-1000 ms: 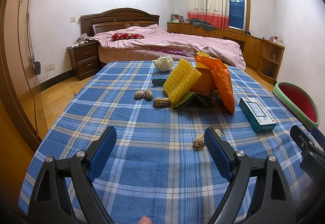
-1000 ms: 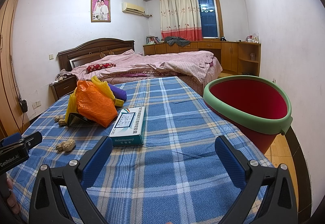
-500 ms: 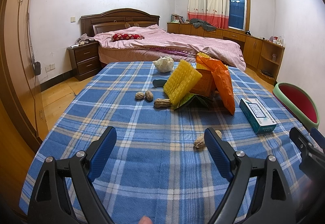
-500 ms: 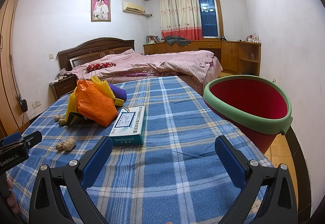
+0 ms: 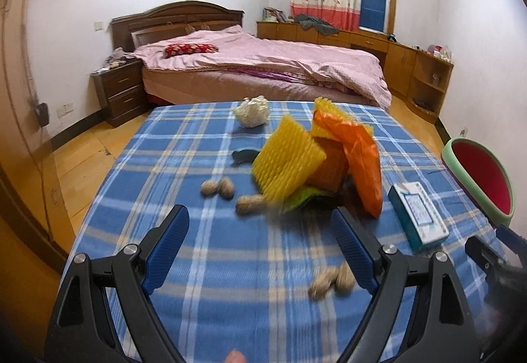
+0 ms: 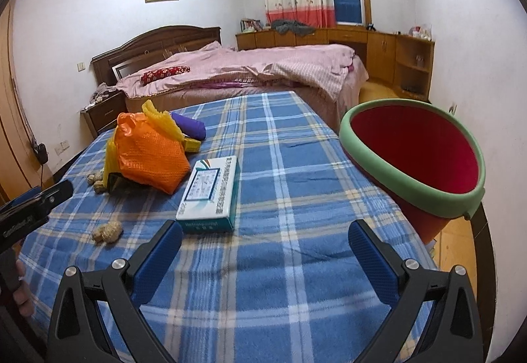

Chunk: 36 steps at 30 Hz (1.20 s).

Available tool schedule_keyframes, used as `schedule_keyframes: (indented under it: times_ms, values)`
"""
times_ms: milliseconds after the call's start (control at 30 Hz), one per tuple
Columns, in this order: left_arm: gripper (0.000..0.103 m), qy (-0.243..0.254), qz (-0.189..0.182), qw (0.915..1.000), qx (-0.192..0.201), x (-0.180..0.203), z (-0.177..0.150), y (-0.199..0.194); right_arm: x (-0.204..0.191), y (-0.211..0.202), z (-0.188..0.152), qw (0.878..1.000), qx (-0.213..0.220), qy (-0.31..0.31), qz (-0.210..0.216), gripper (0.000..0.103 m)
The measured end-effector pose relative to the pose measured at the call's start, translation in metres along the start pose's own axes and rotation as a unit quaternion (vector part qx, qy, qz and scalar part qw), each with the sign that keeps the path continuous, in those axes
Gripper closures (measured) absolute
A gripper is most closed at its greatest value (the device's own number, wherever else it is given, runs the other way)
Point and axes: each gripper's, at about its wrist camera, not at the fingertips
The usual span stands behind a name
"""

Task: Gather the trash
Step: 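Grasp the yellow mesh foam with the left tool while the right tool grasps the medicine box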

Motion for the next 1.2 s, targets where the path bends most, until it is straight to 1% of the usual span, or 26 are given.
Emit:
schedule_keyframes:
  times_ms: [167, 333, 367, 400, 467, 500, 533, 567, 600, 633, 667, 700, 733, 800, 867, 933, 1000, 1100, 1200]
  values:
    - [0.015, 0.028, -0.008, 0.9995, -0.013, 0.014, 0.019, 0.027, -0.001, 0.012, 0.012, 0.999, -0.030, 0.010, 0.013, 0.000]
    - [0.015, 0.041, -0.019, 0.9984, -0.033, 0.021, 0.029, 0.054, -0.006, 0.032, 0.021, 0.998, -0.065, 0.010, 0.015, 0.000]
    - [0.021, 0.039, -0.022, 0.9983, -0.036, 0.021, 0.030, 0.058, -0.007, 0.035, 0.022, 0.997, -0.070, 0.010, 0.016, 0.000]
    - [0.029, 0.039, -0.027, 0.9981, -0.039, 0.021, 0.031, 0.062, -0.008, 0.038, 0.023, 0.997, -0.075, 0.011, 0.015, 0.000]
    - [0.036, 0.040, -0.041, 0.9971, -0.050, 0.021, 0.031, 0.071, -0.012, 0.046, 0.024, 0.996, -0.084, 0.009, 0.014, 0.000]
    - [0.043, 0.038, -0.048, 0.9965, -0.056, 0.020, 0.032, 0.075, -0.014, 0.049, 0.025, 0.996, -0.089, 0.007, 0.013, 0.000]
    - [0.048, 0.033, -0.055, 0.9961, -0.061, 0.018, 0.033, 0.078, -0.017, 0.053, 0.025, 0.996, -0.093, 0.005, 0.011, 0.000]
    - [0.056, 0.027, -0.064, 0.9954, -0.065, 0.016, 0.033, 0.080, -0.019, 0.056, 0.026, 0.996, -0.094, 0.003, 0.009, 0.000]
    - [0.066, 0.023, -0.073, 0.9947, -0.068, 0.014, 0.033, 0.082, -0.021, 0.059, 0.026, 0.995, -0.096, 0.002, 0.008, 0.000]
    - [0.072, 0.018, -0.086, 0.9936, -0.071, 0.012, 0.034, 0.083, -0.023, 0.062, 0.027, 0.995, -0.099, 0.001, 0.007, 0.002]
    - [0.083, 0.015, -0.093, 0.9929, -0.072, 0.010, 0.035, 0.084, -0.024, 0.064, 0.027, 0.995, -0.100, 0.001, 0.005, 0.005]
    - [0.089, 0.012, -0.098, 0.9926, -0.070, 0.009, 0.035, 0.083, -0.025, 0.067, 0.026, 0.995, -0.104, 0.004, 0.004, 0.013]
    - [0.090, 0.010, -0.102, 0.9924, -0.068, 0.008, 0.036, 0.082, -0.026, 0.070, 0.026, 0.994, -0.108, 0.006, 0.004, 0.019]
    - [0.092, 0.006, -0.111, 0.9920, -0.059, 0.006, 0.037, 0.078, -0.024, 0.074, 0.027, 0.993, -0.112, 0.017, 0.012, 0.021]
    - [0.093, 0.002, -0.120, 0.9914, -0.053, 0.006, 0.038, 0.072, -0.025, 0.073, 0.028, 0.994, -0.109, 0.017, 0.013, 0.028]
    - [0.093, 0.002, -0.123, 0.9914, -0.046, 0.007, 0.040, 0.068, -0.025, 0.073, 0.030, 0.994, -0.106, 0.012, 0.015, 0.039]
    - [0.093, 0.000, -0.128, 0.9911, -0.037, 0.007, 0.042, 0.058, -0.026, 0.073, 0.030, 0.994, -0.109, 0.012, 0.020, 0.043]
    - [0.093, -0.005, -0.132, 0.9909, -0.028, 0.005, 0.046, 0.046, -0.029, 0.072, 0.031, 0.993, -0.113, 0.015, 0.014, 0.042]
    - [0.093, -0.009, -0.135, 0.9905, -0.022, 0.004, 0.047, 0.038, -0.030, 0.072, 0.032, 0.993, -0.116, 0.019, 0.021, 0.019]
Point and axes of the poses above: each gripper's, at about its wrist camera, not at the fingertips, and y roughly the way its jaws point, x to its right, z to its top, and after that the axes turned 10 degrees about z, right-handed
